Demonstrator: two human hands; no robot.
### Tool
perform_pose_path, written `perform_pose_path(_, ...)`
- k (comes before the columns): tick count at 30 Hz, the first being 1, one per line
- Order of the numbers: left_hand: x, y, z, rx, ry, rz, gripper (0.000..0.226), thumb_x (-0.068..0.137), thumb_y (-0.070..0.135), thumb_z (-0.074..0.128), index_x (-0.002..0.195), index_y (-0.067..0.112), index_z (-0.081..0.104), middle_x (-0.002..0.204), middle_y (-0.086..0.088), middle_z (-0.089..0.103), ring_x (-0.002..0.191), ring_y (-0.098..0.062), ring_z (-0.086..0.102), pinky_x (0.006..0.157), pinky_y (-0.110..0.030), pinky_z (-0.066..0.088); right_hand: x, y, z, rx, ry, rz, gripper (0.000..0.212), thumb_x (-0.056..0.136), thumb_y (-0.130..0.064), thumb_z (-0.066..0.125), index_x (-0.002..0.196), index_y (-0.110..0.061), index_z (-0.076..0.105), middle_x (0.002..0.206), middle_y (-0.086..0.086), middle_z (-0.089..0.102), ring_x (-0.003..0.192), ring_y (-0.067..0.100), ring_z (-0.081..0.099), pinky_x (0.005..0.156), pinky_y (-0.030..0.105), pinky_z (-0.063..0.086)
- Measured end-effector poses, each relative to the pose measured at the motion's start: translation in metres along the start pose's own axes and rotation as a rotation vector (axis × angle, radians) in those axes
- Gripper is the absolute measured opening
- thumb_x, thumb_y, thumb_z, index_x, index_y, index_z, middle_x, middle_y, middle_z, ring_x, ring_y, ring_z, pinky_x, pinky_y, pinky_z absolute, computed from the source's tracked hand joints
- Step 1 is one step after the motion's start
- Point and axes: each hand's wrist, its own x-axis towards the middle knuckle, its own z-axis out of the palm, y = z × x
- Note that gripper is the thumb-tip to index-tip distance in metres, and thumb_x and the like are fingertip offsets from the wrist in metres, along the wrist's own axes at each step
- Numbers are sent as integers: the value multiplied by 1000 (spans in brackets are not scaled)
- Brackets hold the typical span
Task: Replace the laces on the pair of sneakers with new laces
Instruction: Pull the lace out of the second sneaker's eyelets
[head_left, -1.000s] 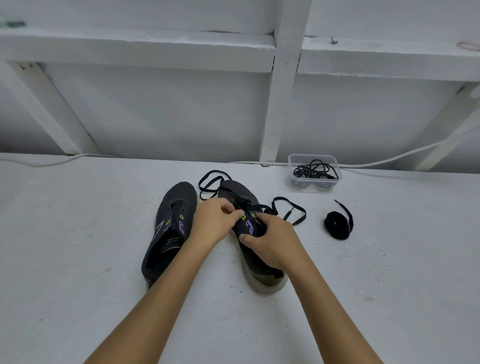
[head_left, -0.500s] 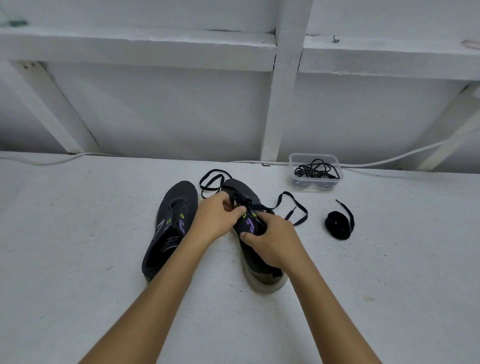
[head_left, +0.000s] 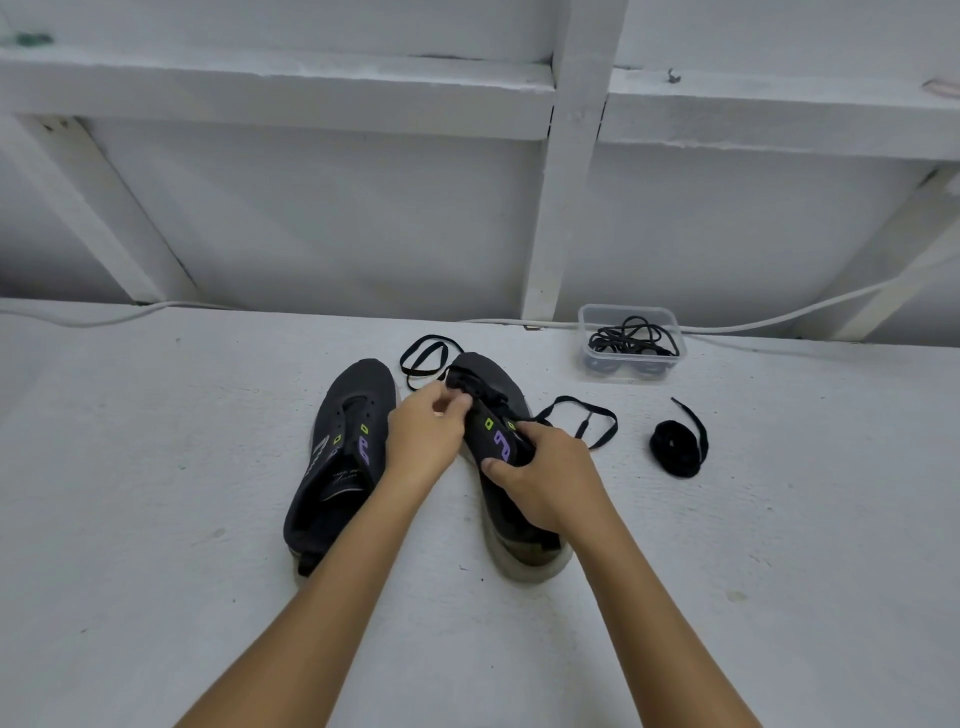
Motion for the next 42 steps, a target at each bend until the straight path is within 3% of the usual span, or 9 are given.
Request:
perform_pose_path(2,2,3,-2,-127,81,-3,8,101,21,55,97,19,62,94,0,70,78,-11,73,68,-17,54,0,0,0,8,0,-2,37,87,-37,74,121,-22,67,102,-6,69,87,12,58,75,22,46)
perform_pose_path(6,5,10,-5,-314,363,-73,10,104,25,44,96,25,49,88,5,64,85,-18,70,79,-46,60,-2,0,-1,13,5,-9,45,89,-36,73,130,-19,64,118,-2,69,95,13,57,78,20,43)
perform_pose_path(8,5,10,-6,-352,296,-132,10,103,32,47,98,25,51,91,6,63,87,-16,69,81,-47,60,-3,-1,-2,8,3,-9,46,90,-35,72,132,-19,63,117,-2,68,98,13,58,78,20,41)
perform_pose_path(13,-8,5,7,-126,-18,-94,21,85,43,73,89,22,72,86,9,72,84,-11,69,79,-30,56,-2,-2,-1,-15,8,-5,38,89,-36,72,122,-20,67,96,-7,64,86,11,55,75,22,44)
perform_pose_path(17,-2,8,1,-170,155,-68,18,91,28,70,78,16,70,67,5,71,64,-12,68,69,-31,55,-3,-2,-1,5,11,2,39,89,-34,72,125,-19,66,100,-6,64,89,10,55,78,21,44)
perform_pose_path(22,25,21,-35,-612,463,-168,18,100,26,60,100,8,62,85,-3,67,68,-5,67,58,-20,56,-3,-1,-1,13,16,15,34,90,-34,72,119,-17,68,88,-11,58,83,11,55,67,18,40)
perform_pose_path(28,0,11,-18,-202,-186,-317,29,88,45,73,95,17,69,92,-2,72,86,-18,72,71,-31,61,-2,-2,0,-15,20,0,34,89,-35,72,118,-19,68,88,-12,58,82,11,54,73,22,44)
perform_pose_path(38,14,15,-23,-429,548,-75,15,99,34,53,86,25,53,87,0,67,77,-19,69,82,-46,59,-4,-2,-2,34,5,4,43,91,-34,72,130,-20,65,115,-3,69,89,10,54,79,21,44)
perform_pose_path(42,3,9,-17,-304,115,-194,22,95,41,61,94,19,64,89,2,68,76,-10,67,88,-48,59,-3,-3,-1,20,12,4,37,90,-33,71,125,-22,67,99,-7,65,86,12,55,75,21,44)
